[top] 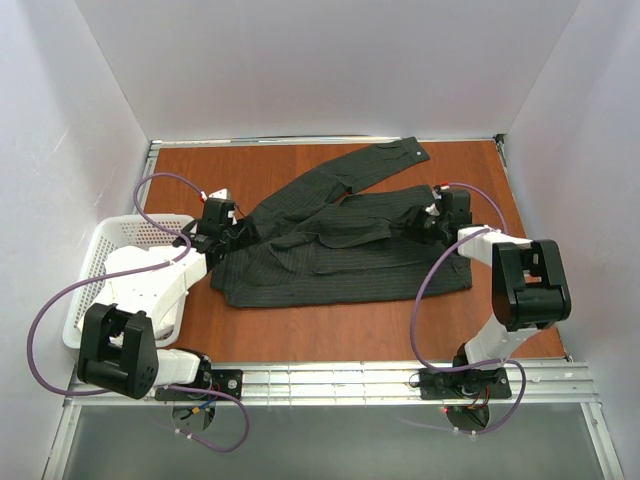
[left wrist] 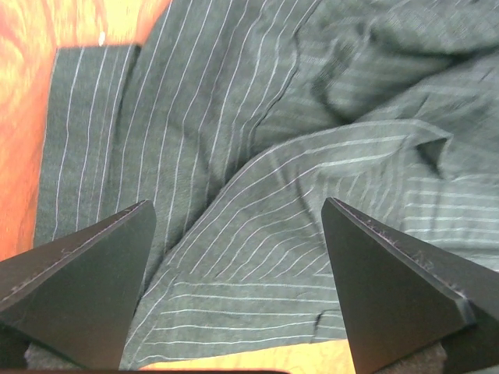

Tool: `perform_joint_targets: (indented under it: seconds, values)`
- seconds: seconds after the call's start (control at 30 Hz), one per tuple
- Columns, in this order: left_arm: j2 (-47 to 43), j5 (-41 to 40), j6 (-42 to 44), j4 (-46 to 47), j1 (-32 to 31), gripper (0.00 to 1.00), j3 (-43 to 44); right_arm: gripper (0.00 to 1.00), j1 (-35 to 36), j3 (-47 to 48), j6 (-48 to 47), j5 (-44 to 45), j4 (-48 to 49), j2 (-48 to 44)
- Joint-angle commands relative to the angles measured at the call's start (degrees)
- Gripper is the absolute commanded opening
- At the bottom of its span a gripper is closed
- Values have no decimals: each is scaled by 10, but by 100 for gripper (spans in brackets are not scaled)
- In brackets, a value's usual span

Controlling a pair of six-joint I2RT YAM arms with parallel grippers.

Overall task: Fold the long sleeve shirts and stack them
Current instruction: Fold the shirt

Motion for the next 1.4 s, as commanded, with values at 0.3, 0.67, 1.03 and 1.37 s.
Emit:
perform_joint_targets:
  seconds: [0.3, 0.67, 1.03, 1.37]
  values:
    - [-4, 4, 24, 18, 6, 82, -16, 50, 94, 100, 12, 34, 27, 86]
    - [1, 18, 23, 18, 6, 81, -17, 56, 152, 158, -21, 193, -95, 113]
    - [2, 25, 21, 18, 8, 81, -17, 67, 163, 156, -1, 201, -125, 109]
    - [2, 26, 22, 18, 7, 81, -18, 30, 164, 151, -9, 193, -125, 100]
